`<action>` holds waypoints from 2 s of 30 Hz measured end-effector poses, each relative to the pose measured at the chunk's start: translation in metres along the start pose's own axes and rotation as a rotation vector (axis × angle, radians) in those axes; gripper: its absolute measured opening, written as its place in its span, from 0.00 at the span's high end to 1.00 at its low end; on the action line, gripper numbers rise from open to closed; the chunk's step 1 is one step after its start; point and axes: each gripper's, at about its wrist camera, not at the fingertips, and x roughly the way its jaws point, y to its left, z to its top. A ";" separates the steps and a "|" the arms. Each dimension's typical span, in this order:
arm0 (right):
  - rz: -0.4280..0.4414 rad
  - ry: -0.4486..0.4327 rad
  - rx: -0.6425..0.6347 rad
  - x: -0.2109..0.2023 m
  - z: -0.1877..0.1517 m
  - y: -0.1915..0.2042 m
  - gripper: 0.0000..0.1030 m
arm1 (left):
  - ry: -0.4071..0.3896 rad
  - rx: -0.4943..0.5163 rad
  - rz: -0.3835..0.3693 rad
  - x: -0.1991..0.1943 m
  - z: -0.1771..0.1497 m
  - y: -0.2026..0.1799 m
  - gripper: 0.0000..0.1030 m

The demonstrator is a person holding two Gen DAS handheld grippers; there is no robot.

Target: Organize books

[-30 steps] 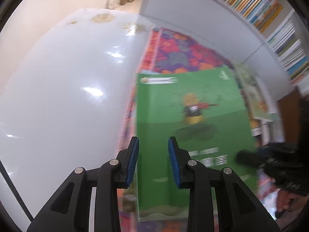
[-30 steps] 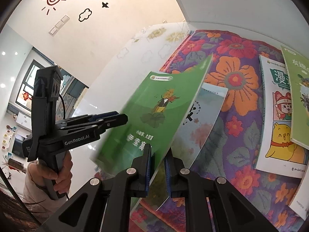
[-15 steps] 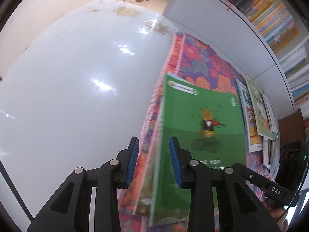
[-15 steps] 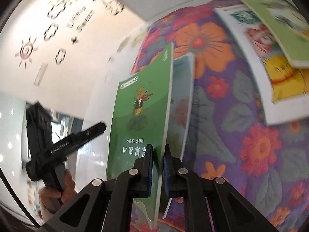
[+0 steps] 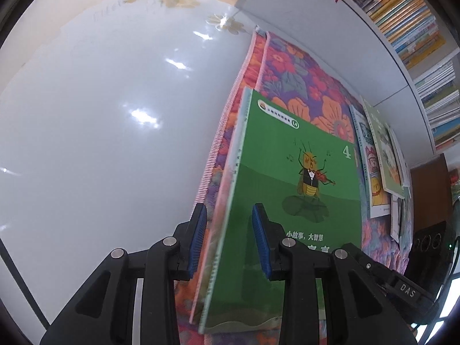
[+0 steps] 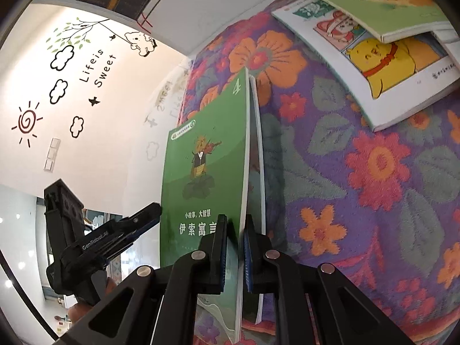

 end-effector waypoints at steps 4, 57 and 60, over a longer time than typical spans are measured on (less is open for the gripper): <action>-0.003 0.000 0.003 0.000 -0.003 0.001 0.90 | 0.002 0.021 0.021 0.003 0.000 -0.007 0.68; -0.112 -0.369 -0.024 -0.180 0.045 -0.072 0.51 | -0.065 0.179 -0.076 -0.001 0.016 -0.185 0.68; -0.154 -0.415 0.000 -0.217 0.050 -0.103 0.51 | -0.043 0.220 -0.102 0.012 0.011 -0.228 0.66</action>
